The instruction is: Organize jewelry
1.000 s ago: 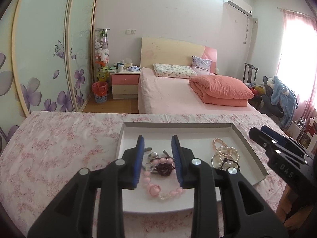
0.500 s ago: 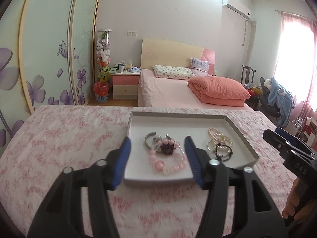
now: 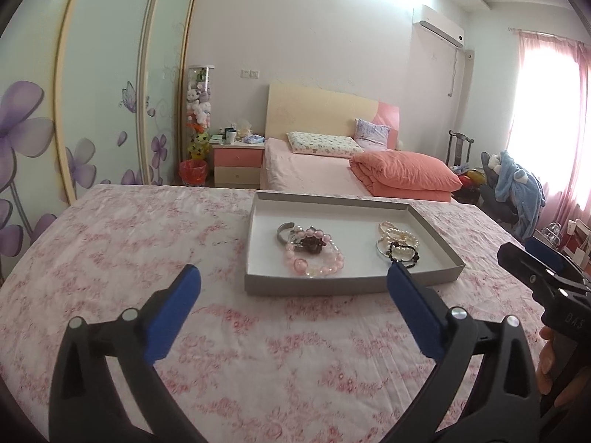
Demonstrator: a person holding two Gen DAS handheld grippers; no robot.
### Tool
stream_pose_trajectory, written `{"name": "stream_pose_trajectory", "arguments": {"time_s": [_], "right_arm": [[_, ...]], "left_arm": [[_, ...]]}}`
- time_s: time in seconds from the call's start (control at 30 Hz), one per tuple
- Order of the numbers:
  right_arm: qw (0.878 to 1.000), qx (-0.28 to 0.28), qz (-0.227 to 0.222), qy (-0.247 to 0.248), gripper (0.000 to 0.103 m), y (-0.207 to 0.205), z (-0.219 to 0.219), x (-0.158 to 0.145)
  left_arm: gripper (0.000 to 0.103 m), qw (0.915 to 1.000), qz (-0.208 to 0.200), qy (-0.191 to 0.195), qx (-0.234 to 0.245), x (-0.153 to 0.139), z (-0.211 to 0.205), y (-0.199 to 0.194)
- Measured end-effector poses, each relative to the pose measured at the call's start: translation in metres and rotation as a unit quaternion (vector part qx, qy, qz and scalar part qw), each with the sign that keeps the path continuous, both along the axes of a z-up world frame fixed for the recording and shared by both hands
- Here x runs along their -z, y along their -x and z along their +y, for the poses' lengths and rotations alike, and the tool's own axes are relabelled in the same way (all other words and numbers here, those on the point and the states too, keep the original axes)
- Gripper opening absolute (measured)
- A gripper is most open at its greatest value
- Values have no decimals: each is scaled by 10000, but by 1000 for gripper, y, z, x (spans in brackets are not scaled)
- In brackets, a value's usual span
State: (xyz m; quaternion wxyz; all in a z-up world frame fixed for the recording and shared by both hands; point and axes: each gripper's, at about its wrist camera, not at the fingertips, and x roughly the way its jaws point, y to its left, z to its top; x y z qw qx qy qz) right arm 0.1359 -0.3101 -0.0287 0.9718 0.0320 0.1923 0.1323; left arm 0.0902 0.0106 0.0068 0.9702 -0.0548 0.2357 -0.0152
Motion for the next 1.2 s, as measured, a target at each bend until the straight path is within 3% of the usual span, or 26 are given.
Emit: {"name": "stream_pose_trajectory", "arguments": {"time_s": [0.6,1.2], "right_arm": [[9997,8,-53,-223,101,30,-14,12],[9997,11,-33,-244,101,31,-15,13]], "left_arm": [[99,9995,-286,-95,-27,-4,-13,38],[99,9997,-234,-82,-31,0,-13,36]]}}
